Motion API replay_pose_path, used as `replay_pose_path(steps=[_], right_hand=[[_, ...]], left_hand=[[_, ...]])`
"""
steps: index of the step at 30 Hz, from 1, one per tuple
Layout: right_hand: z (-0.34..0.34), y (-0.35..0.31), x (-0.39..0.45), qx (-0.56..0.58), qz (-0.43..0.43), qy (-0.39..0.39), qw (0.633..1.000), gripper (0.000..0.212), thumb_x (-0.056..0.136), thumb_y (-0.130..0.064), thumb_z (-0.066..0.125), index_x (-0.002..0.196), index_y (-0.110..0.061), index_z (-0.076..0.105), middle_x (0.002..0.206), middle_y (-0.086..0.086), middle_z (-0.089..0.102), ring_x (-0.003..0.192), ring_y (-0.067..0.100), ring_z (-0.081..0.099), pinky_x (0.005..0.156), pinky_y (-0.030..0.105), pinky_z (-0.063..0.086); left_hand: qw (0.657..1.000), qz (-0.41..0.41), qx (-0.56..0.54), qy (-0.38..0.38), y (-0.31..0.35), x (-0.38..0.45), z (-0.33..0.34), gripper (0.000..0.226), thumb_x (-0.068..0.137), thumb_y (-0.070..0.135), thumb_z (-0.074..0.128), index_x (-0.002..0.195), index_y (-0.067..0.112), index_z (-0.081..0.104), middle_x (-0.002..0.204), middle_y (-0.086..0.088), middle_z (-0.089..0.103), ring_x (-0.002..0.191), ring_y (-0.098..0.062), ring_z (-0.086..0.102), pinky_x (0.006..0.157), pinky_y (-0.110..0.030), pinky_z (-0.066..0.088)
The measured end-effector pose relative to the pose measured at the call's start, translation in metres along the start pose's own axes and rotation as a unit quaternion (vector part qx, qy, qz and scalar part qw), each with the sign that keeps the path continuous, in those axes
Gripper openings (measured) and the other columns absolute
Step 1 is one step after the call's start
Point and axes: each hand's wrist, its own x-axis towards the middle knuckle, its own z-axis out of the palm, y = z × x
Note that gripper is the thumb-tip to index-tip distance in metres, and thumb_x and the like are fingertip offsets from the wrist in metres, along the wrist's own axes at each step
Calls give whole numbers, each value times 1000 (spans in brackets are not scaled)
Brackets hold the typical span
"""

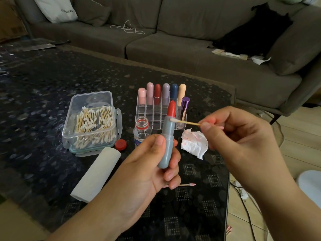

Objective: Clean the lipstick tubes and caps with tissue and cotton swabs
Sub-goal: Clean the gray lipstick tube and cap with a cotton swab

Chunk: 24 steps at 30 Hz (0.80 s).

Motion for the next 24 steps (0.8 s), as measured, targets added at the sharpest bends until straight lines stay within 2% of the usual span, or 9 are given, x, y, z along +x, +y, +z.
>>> replay_pose_path(steps=[4,7,9,11,13,18,21,24], right_hand=[[2,-1,-1,-2,-3,-31,1000,5,79,-13,63,74,-13,64,55,0,49,49,4,42,48,11,35],[1,-2,0,17,5,-12,1000,7,79,-15,63,73,-13,64,54,-1,45,49,6,39,46,14,33],[0,-2,0,18,5,4,1000,9,80,-23,66,74,-16,64,55,5,41,49,10,38,45,16,32],[0,-1,1,6,4,4,1000,11,80,-27,66,76,-17,65,58,9,43,51,15,39,46,20,34],[0,-1,0,1,10,-1,1000,7,80,-22,65,75,-17,65,59,9,45,52,15,42,49,21,36],[1,-1,-1,-7,-2,-44,999,10,79,-14,63,70,-18,64,54,-3,51,49,2,43,48,9,35],[1,-1,-1,2,-13,-37,999,9,80,-20,67,72,-17,63,55,0,48,49,3,40,48,12,35],[1,0,0,11,-15,-6,1000,15,79,-32,62,76,-16,64,59,10,46,50,20,38,47,21,35]], left_hand=[[1000,0,1,5,0,0,1,26,78,35,56,84,11,64,65,-6,49,53,-15,41,50,-25,42],[1000,2,6,-1,0,0,1,26,79,33,54,86,8,59,67,-8,53,54,-18,49,51,-28,46],[1000,4,11,-5,1,0,2,27,81,32,51,89,6,55,68,-9,56,54,-20,52,51,-29,47],[1000,3,13,-8,1,-1,2,26,81,31,51,90,6,54,67,-9,55,54,-20,50,50,-30,47],[1000,-3,17,-6,1,-2,3,26,81,31,52,91,7,54,65,-7,51,52,-17,46,50,-29,46],[1000,-3,24,0,2,-2,3,19,81,32,54,78,14,60,64,-3,46,50,-12,38,48,-26,44],[999,2,31,11,1,-1,3,20,81,34,54,79,15,61,65,-3,46,51,-12,34,48,-24,40],[999,7,42,18,2,-2,3,20,80,36,53,79,18,62,64,-3,46,52,-11,33,48,-22,37]])
